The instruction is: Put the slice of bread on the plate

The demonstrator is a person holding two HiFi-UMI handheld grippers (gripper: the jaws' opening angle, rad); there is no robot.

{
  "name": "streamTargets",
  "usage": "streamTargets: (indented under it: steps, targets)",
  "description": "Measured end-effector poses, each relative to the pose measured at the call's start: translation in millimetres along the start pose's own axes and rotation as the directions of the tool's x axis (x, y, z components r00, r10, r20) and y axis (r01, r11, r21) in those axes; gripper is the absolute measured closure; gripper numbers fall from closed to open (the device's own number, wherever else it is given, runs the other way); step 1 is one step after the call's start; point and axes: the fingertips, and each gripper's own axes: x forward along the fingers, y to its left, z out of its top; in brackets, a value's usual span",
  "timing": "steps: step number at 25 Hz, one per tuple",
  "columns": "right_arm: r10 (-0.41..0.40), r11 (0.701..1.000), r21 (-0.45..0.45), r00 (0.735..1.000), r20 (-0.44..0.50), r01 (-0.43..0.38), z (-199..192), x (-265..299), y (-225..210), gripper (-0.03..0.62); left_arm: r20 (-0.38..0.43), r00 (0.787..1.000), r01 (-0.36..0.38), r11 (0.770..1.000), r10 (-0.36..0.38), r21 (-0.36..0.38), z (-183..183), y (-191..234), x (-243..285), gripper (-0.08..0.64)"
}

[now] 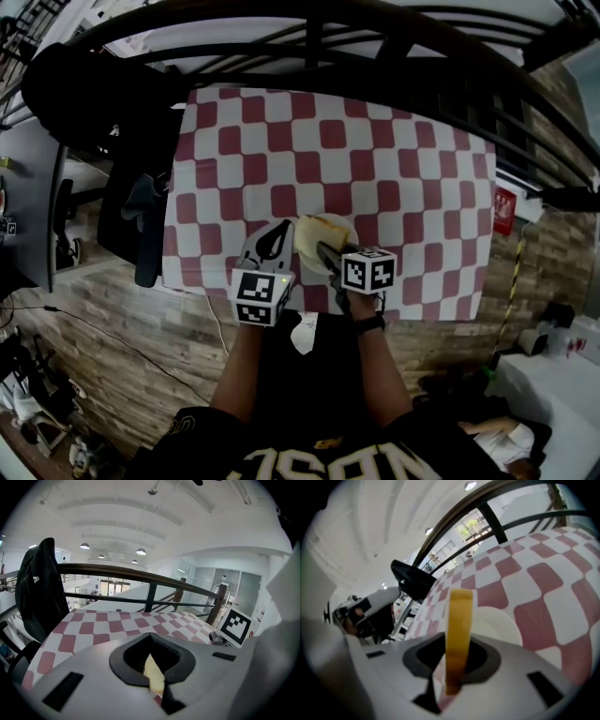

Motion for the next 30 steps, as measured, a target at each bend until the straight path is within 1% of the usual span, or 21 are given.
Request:
streamTargets:
  steps: [2, 4, 7, 8, 10, 13, 17, 18, 21, 24, 26, 30]
  targets:
    - [-0.029, 0.999, -0.017, 1.0, -0.004, 0.028, 2, 2, -5, 0.492, -0.003, 1.0, -0.007, 1.0, 0.007, -0.004, -1, 2, 1, 0.543]
    - [-0.073, 0.996, -0.054, 0.997, -0.006, 0.072, 2, 4, -10, 0.489, -0.013, 1.0, -0.018, 1.0, 0.018, -0.012, -2, 3, 1, 0.543]
    - [-0.148, 0.982, -0.117, 0.989, -0.011, 0.146, 2, 5, -18, 0.463, -0.023, 1.0, -0.02, 1.0, 0.019, -0.013, -3, 3, 2, 0.543]
    - [-0.18, 0.975, -0.137, 0.984, -0.011, 0.177, 3, 4, -21, 0.445, -0.022, 1.0, -0.017, 1.0, 0.017, -0.012, -3, 2, 3, 0.543]
    - [-0.256, 0.952, -0.179, 0.967, -0.011, 0.25, 7, 1, -28, 0.389, -0.021, 1.0, -0.013, 1.0, 0.012, -0.011, -2, 1, 4, 0.543]
    - [-0.35, 0.916, -0.213, 0.937, -0.01, 0.34, 11, -5, -40, 0.324, -0.02, 1.0, -0.007, 1.0, 0.007, -0.011, 0, -1, 5, 0.543]
    - [-0.475, 0.845, -0.28, 0.88, 0.001, 0.456, 15, -18, -54, 0.225, -0.016, 1.0, 0.003, 1.0, -0.003, -0.008, 2, -2, 3, 0.543]
    - [-0.489, 0.836, -0.282, 0.872, 0.009, 0.471, 16, -21, -55, 0.215, -0.015, 1.0, 0.004, 1.0, -0.004, -0.007, 3, -2, 3, 0.543]
    - [-0.49, 0.836, -0.255, 0.87, 0.056, 0.487, 24, -31, -51, 0.21, -0.007, 1.0, 0.004, 1.0, -0.004, 0.0, 9, -1, -1, 0.543]
    - [-0.477, 0.827, -0.268, 0.869, 0.133, 0.495, 38, -42, -38, 0.21, 0.013, 1.0, 0.002, 1.0, -0.002, 0.004, 19, 1, -7, 0.543]
    - [-0.454, 0.825, -0.281, 0.87, 0.19, 0.491, 51, -50, -24, 0.21, 0.033, 0.999, 0.003, 1.0, -0.003, 0.008, 27, 1, -12, 0.543]
    - [-0.374, 0.836, -0.304, 0.88, 0.293, 0.457, 74, -68, 12, 0.212, 0.079, 0.997, 0.006, 1.0, -0.007, 0.017, 47, 0, -24, 0.543]
